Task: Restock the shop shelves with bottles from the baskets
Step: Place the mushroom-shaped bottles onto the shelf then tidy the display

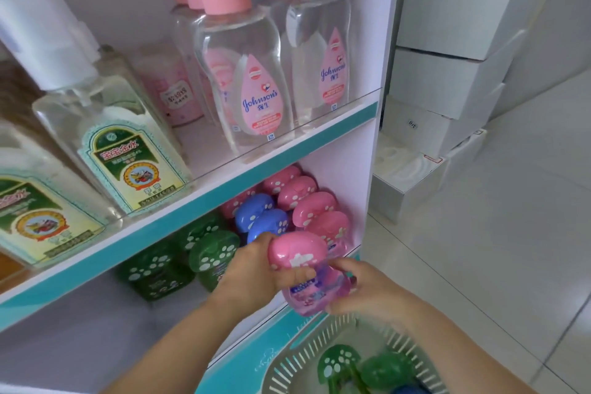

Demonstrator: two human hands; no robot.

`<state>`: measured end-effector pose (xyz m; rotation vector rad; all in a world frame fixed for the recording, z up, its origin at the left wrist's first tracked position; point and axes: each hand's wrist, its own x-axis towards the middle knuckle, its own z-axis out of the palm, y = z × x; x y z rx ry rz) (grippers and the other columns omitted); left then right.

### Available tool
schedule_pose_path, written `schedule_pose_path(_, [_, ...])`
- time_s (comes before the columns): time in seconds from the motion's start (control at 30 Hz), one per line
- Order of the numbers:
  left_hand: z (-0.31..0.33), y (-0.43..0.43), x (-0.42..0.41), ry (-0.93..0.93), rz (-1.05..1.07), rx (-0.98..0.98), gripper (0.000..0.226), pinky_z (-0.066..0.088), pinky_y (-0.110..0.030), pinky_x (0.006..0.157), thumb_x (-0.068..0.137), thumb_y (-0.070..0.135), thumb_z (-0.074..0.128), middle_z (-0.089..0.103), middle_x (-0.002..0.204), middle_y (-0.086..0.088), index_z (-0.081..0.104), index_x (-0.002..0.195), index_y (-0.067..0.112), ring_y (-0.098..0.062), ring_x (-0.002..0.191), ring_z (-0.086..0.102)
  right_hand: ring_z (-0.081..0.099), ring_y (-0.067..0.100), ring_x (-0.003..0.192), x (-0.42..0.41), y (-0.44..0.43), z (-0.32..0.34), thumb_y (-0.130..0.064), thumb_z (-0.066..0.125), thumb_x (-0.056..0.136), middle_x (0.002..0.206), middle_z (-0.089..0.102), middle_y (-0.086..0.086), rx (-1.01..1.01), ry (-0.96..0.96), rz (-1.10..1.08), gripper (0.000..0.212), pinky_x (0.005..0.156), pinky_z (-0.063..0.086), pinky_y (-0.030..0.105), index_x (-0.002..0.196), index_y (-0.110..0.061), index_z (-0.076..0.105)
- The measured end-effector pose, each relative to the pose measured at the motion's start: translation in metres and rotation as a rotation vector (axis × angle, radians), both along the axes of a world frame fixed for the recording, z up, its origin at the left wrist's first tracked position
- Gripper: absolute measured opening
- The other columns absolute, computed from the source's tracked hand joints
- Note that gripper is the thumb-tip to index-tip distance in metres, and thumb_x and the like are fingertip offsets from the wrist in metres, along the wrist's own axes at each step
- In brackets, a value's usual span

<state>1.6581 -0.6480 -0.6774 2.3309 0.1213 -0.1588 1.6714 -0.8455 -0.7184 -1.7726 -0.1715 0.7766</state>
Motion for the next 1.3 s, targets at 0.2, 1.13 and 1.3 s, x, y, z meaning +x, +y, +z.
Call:
schedule_pose_path(0.2, [-0.005, -0.002, -0.001, 0.066, 0.217, -0.186, 0.093, 0.058, -0.039, 0.077, 0.030, 0.075, 0.076, 0.069, 0.094, 0.002, 0.060, 0.103, 0.020, -0.017, 0.084, 0.067, 0.059, 0.015, 0.110, 0.001, 0.004, -0.005, -0.008, 0.073, 0.077, 0.124, 0.058, -0.008, -0.016, -0.045, -0.156, 0.050, 0.099, 0.048, 0.040, 0.121, -0.028, 0.058])
schedule_pose_path(1.13, [0.011, 0.009, -0.004, 0.061, -0.020, -0.035, 0.047, 0.048, -0.013, 0.066, 0.054, 0.047, 0.085, 0.071, 0.082, 0.011, 0.069, 0.093, 0.029, 0.001, 0.073, 0.065, 0.047, 0.007, 0.118, 0.016, 0.040, 0.032, -0.013, 0.077, 0.073, 0.134, 0.045, -0.011, -0.188, -0.645, 0.169, 0.080, 0.100, 0.041, 0.023, 0.139, -0.037, 0.038])
schedule_pose_path(1.3, [0.012, 0.003, -0.002, 0.072, -0.080, -0.142, 0.061, 0.054, -0.022, 0.075, 0.047, 0.050, 0.084, 0.073, 0.086, 0.006, 0.069, 0.098, 0.021, -0.006, 0.079, 0.067, 0.058, 0.005, 0.099, 0.031, 0.026, 0.049, -0.030, 0.086, 0.058, 0.111, 0.060, -0.015, -0.218, -0.602, 0.255, 0.070, 0.088, 0.051, 0.029, 0.119, -0.036, 0.054])
